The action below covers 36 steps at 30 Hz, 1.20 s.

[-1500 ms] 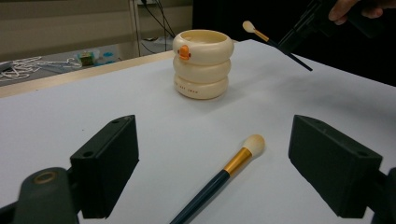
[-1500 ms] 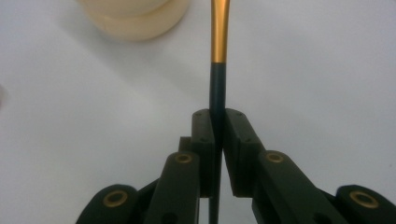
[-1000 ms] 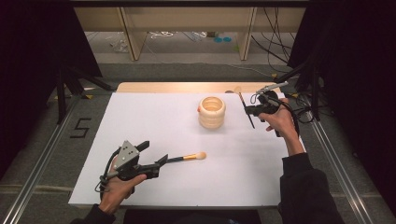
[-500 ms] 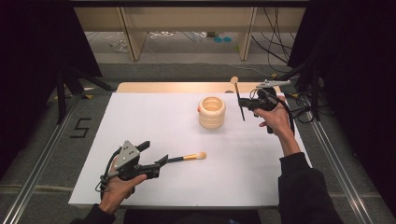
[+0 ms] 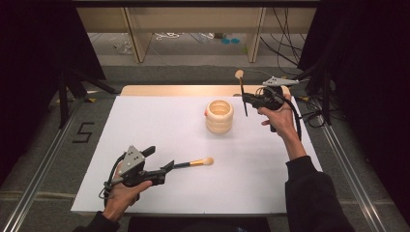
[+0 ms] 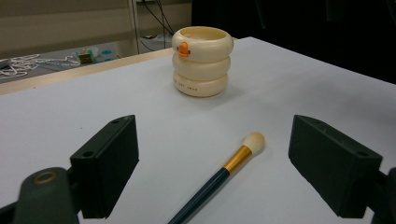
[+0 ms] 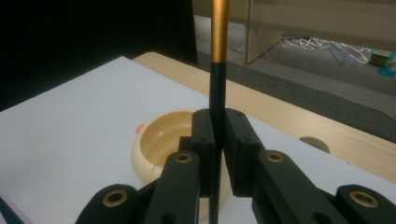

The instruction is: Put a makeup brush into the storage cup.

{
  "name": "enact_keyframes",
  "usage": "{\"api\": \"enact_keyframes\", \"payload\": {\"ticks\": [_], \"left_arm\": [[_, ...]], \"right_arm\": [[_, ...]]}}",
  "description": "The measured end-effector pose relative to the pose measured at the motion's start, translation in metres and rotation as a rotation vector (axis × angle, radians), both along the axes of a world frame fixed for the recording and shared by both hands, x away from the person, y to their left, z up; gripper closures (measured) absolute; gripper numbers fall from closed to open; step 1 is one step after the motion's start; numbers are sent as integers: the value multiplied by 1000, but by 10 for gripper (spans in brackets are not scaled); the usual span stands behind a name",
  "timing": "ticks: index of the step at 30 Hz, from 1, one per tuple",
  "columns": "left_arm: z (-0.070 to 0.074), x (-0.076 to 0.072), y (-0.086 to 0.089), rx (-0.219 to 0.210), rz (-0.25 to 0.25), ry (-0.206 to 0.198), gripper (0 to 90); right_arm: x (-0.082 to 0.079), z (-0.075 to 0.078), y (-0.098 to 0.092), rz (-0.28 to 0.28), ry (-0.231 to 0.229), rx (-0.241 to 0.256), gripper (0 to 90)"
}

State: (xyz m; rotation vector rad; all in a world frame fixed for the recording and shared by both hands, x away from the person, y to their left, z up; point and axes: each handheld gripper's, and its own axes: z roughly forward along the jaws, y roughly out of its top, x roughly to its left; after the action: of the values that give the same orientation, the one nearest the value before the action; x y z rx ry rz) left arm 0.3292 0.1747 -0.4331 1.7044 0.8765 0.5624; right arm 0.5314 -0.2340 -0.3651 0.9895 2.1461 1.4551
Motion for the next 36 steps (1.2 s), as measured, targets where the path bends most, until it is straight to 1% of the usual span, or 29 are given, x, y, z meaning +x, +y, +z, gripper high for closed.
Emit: {"api": "enact_keyframes", "payload": {"ticks": [1, 2, 4, 5, 7, 8, 9, 10, 11, 13, 14, 15, 16, 18, 20, 21, 23, 24, 27, 28, 29, 30, 32, 33, 36], "left_arm": [[0, 0, 0, -1, 0, 0, 159], [0, 0, 0, 0, 0, 1, 159], [0, 0, 0, 3, 0, 1, 159], [0, 0, 0, 2, -1, 0, 159], [0, 0, 0, -11, 7, 8, 159], [-1, 0, 0, -13, 8, 10, 159], [-1, 0, 0, -11, 8, 9, 159], [0, 0, 0, -4, 4, 3, 159], [0, 0, 0, -6, 4, 3, 159], [0, 0, 0, 2, 0, 1, 159], [0, 0, 0, 1, -2, 2, 159], [-1, -1, -1, -16, 9, 14, 159], [-1, 0, -1, -17, 8, 13, 159], [-1, 0, -1, -16, 4, 9, 159], [-1, 0, -1, -16, 7, 12, 159], [-1, 0, -1, -6, 3, 5, 159], [-1, 0, -1, 0, 0, 3, 159], [-1, 0, -1, -3, 1, 5, 159], [-1, 0, -1, -5, 0, 6, 159], [-1, 0, -1, -8, 3, 11, 159], [-1, 0, -1, -9, 3, 14, 159], [-1, 1, -1, -10, 1, 14, 159], [-1, 1, -2, -5, -5, 9, 159], [-1, 1, -2, -2, -5, 8, 159], [-1, 1, -1, -7, -1, 9, 159]], "right_arm": [[1, 0, 2, 2, -1, 0, 830], [2, 2, 4, 2, -15, -15, 830], [4, 4, 9, 2, -32, -3, 830], [4, 6, 10, 5, -35, -5, 830], [5, 9, 14, 15, -49, 25, 830], [5, 10, 15, 22, -47, 32, 830], [5, 10, 17, 19, -48, 32, 830], [5, 11, 18, 17, -61, 22, 830], [6, 11, 19, 20, -59, 29, 830], [6, 12, 21, 21, -70, 35, 830], [6, 13, 22, 23, -69, 36, 830], [6, 15, 23, 25, -62, 36, 830], [7, 16, 25, 29, -74, 43, 830], [8, 17, 28, 38, -81, 58, 830], [10, 16, 30, 44, -80, 71, 830], [10, 16, 31, 39, -72, 69, 830], [13, 13, 32, 37, -73, 65, 830], [14, 11, 32, 32, -61, 72, 830], [17, 9, 34, 31, -62, 75, 830], [17, 9, 35, 34, -56, 85, 830], [18, 8, 37, 44, -66, 97, 830], [18, 8, 38, 48, -48, 103, 830], [18, 7, 41, 50, -59, 92, 830], [18, 6, 43, 57, -51, 104, 830], [20, 3, 46, 56, -51, 103, 830]]}}
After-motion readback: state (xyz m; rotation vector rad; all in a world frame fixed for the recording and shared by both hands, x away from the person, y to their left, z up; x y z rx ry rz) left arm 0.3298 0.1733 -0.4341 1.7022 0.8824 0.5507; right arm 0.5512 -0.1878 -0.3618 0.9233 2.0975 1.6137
